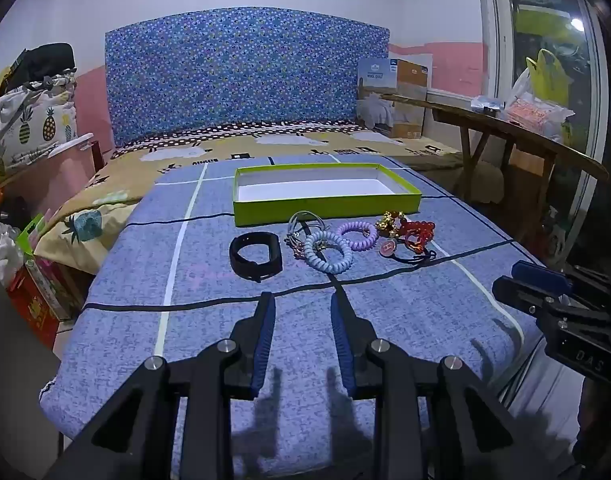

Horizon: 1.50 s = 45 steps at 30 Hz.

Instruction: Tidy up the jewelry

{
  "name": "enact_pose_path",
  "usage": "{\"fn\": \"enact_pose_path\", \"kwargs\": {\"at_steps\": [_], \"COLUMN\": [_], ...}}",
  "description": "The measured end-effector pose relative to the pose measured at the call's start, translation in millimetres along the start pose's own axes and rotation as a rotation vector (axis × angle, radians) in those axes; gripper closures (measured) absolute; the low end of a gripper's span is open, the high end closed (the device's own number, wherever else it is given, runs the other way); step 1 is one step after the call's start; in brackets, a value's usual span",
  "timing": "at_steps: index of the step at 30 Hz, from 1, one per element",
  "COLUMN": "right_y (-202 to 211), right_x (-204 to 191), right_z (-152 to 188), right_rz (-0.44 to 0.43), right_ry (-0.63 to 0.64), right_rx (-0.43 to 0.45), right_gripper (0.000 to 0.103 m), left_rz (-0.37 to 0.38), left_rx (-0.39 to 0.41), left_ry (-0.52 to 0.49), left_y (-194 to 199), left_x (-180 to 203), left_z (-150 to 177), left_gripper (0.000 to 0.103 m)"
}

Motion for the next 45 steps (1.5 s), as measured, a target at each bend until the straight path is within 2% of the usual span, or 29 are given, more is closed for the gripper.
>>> {"fn": "enact_pose_path", "kwargs": {"at_steps": [13, 18, 45], "right_y": [0, 1, 0], "right_x": [-1, 0, -1], "right_z": [-1, -1, -1], "right_rz": [0.005, 0.006, 0.006], "right_ry": [0.009, 0.009, 0.010], "right_rx": [0.003, 0.002, 0.002], "right_gripper": [0.064, 0.064, 0.064], "left_rz": [-0.005, 0.008, 0.013], "left_rx": [0.008, 0.000, -0.003], "left_ry": [0.003, 0.016, 0.016], "left_y": [-1, 2, 0], "left_x": [9, -1, 1], "left_z": [1, -1, 1], "left_gripper": [0.073, 0.073, 0.072]}}
Point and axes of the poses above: each gripper's, at about its wrist camera, not at the fingertips, and y roughly against the way its jaws point, x to its right, z to its underside, the point moved 6 cm from there along -y, roughly the way its jaws point, and after that the axes turned 6 degrees about -z, right-handed, at the moved point
